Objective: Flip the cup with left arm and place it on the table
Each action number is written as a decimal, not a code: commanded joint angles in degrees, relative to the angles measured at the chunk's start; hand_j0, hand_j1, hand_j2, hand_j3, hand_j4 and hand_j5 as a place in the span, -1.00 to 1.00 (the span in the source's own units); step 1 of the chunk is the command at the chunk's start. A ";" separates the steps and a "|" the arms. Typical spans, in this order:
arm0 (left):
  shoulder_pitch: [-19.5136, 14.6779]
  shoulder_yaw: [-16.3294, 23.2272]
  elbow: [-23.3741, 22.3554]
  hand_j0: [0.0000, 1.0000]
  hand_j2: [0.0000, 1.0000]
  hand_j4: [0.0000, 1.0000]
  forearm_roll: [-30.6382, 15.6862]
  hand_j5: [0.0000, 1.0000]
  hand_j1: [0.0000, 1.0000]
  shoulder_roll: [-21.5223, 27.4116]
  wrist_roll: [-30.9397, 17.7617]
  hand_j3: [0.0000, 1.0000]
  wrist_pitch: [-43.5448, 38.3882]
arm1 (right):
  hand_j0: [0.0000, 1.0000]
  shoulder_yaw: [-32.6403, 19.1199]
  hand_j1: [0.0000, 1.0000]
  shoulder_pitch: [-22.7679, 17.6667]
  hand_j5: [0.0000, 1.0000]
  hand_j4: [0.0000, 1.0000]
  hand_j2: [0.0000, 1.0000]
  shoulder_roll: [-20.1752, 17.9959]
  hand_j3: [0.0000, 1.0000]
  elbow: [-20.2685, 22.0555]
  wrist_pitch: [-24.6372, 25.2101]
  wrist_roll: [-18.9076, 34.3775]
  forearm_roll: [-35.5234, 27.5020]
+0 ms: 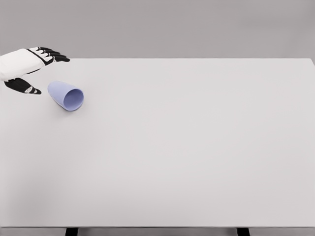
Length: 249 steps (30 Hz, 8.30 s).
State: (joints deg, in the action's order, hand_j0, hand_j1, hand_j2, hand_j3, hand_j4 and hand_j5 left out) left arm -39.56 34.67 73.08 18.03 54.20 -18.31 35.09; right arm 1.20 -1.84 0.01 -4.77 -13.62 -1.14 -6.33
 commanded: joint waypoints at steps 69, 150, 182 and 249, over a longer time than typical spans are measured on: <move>-3.77 4.71 -15.24 1.00 1.00 1.00 7.19 1.00 1.00 -9.99 -1.02 1.00 -0.09 | 1.00 0.03 1.00 0.00 1.00 1.00 1.00 -0.01 1.00 -0.06 0.00 0.00 0.01; -6.41 6.81 -21.13 0.31 0.31 0.31 12.81 0.31 0.31 -14.74 -0.85 0.31 -0.09 | 1.00 0.03 1.00 0.00 1.00 1.00 1.00 -0.01 1.00 -0.06 0.00 0.00 0.01; -4.30 3.91 -20.17 0.31 0.31 0.31 -12.67 0.31 0.31 -13.77 -0.32 0.31 -0.09 | 1.00 -0.06 1.00 0.00 1.00 1.00 1.00 -0.01 1.00 -0.06 0.00 0.00 0.01; 1.06 20.70 -2.77 0.36 0.36 0.36 -40.71 0.36 0.36 -7.53 6.18 0.36 -0.09 | 1.00 0.03 1.00 0.00 1.00 1.00 1.00 -0.01 1.00 -0.06 0.00 0.00 0.01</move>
State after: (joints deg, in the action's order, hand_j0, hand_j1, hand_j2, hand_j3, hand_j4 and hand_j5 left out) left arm -38.58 54.31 69.74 -21.06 46.42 -12.35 35.05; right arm 1.22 -1.85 0.00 -4.84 -13.62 -1.15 -6.30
